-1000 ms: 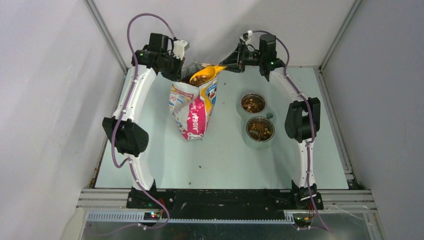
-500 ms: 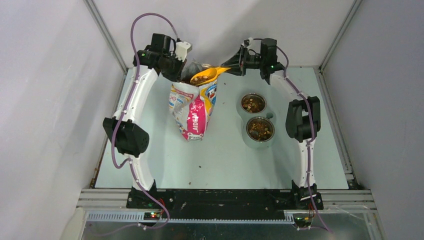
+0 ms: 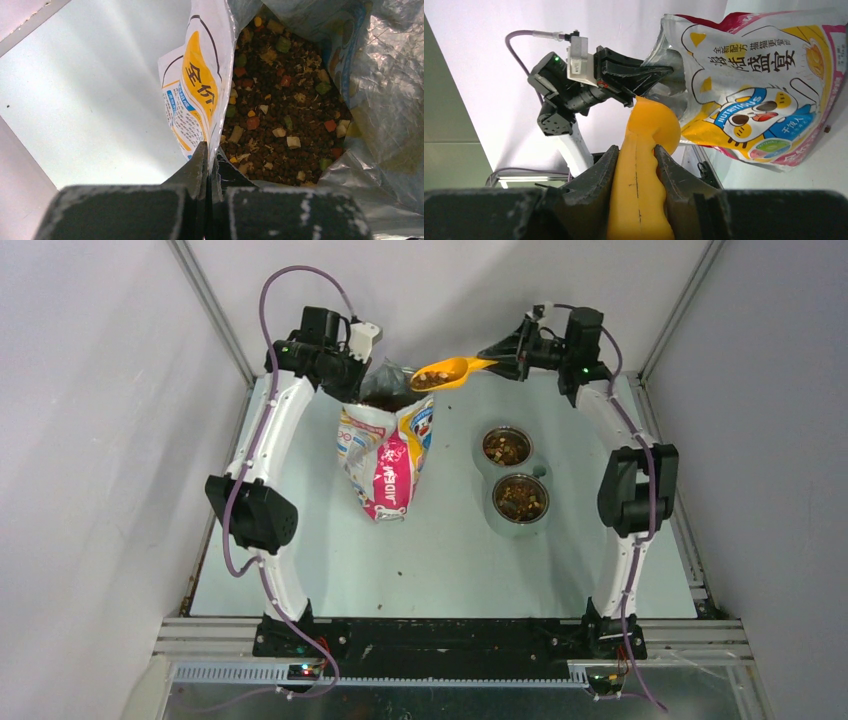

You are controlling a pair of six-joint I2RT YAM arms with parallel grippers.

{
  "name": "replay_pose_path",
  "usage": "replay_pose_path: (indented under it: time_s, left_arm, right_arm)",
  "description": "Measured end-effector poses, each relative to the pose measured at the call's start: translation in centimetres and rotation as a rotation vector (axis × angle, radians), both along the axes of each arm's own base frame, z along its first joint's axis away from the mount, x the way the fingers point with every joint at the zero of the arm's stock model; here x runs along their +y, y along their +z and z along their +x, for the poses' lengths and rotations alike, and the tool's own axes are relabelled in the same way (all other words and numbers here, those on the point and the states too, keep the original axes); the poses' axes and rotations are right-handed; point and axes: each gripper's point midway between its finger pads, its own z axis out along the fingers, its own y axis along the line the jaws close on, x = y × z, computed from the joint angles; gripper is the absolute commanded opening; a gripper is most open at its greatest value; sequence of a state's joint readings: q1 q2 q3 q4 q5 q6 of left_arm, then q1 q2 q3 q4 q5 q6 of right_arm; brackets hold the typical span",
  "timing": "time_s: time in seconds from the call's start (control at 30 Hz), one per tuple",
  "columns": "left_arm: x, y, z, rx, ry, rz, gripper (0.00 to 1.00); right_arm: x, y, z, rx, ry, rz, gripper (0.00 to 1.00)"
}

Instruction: Serve the pet food

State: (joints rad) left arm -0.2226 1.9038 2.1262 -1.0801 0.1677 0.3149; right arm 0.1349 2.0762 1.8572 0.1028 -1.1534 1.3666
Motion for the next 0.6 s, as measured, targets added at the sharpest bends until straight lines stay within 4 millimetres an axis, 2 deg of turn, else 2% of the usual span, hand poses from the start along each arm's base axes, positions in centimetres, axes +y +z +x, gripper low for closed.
replay_pose_path:
  time_s: [0.27,0.6]
  left_arm:
    - [-0.1,0.1,0.5,0.006,0.016,-0.012,0.00]
    - [-0.4,0.3,1.1,0.012,0.020,-0.062,0.00]
  right_arm:
    - [-4.6,1.0,-1.9,0.004,-0.082,0.003,0.00]
    - [-9.0,-0.4,-6.2,0.030,-0.155,-0.012,0.00]
